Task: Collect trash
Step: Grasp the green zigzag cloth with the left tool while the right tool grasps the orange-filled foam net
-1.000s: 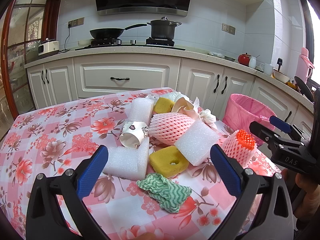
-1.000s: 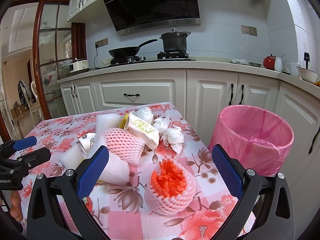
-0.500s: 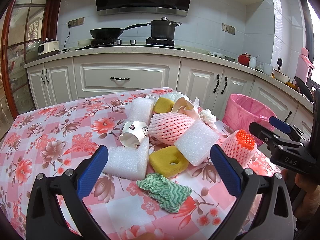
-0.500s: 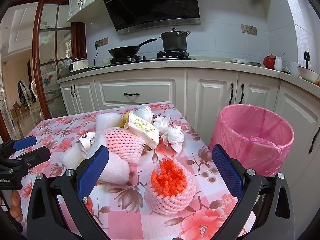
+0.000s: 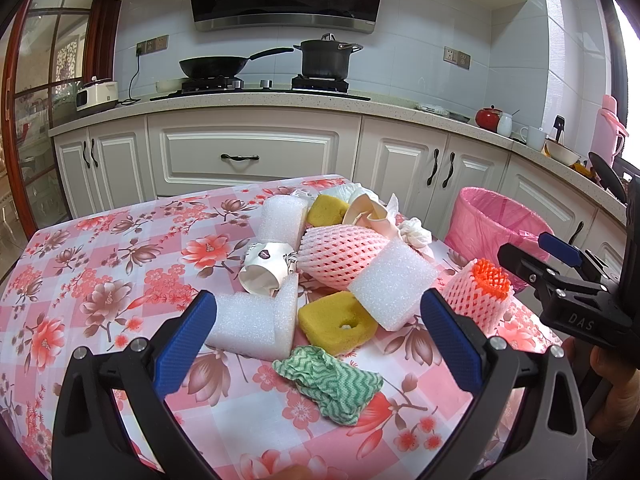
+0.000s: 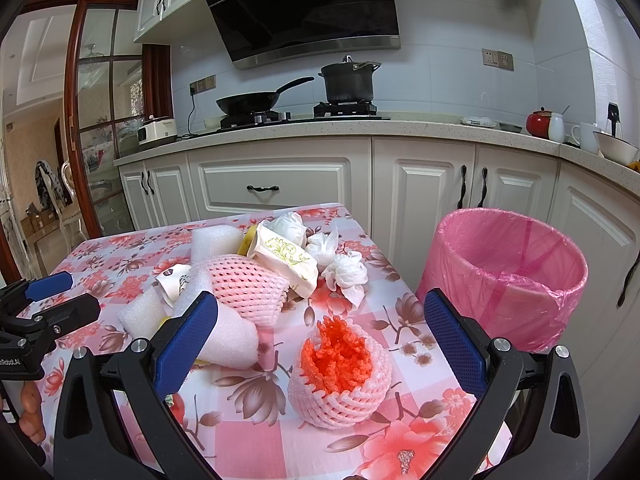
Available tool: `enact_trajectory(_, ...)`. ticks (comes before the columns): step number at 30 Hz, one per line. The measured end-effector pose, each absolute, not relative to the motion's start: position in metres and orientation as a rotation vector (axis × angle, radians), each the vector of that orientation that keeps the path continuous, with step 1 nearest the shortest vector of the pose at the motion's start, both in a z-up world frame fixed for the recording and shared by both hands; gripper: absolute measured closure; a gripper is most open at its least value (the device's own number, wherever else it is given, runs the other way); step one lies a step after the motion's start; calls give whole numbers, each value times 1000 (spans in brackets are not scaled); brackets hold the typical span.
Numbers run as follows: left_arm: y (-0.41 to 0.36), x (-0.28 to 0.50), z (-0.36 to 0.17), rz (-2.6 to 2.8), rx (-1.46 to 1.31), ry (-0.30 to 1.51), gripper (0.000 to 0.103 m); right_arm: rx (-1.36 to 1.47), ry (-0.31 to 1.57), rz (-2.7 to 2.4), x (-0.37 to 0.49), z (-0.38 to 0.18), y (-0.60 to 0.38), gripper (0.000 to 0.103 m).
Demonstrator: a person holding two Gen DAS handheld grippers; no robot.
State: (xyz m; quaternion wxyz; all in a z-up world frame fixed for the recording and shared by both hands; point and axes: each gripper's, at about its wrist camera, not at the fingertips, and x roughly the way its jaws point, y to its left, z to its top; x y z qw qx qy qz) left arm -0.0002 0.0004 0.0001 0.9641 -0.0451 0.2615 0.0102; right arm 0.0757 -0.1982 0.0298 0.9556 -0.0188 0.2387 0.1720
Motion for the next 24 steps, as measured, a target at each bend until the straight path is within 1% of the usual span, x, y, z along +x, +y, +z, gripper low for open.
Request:
enact_trajectory(8,1,0,0,23,-93,530,5,-35,490,349,76,31,-200,7)
enact_trajectory(12,3,-2,0,28,-95,535,5,-39,513,340,81,21,-203,7)
enact_trajectory(17,6,1,-6,33,-101,540,5,-40,563,324,90,9,-207,7)
enact_trajectory(24,15,1,-12,47,-122,555,5,-71,680,312,104,-6,-202,7)
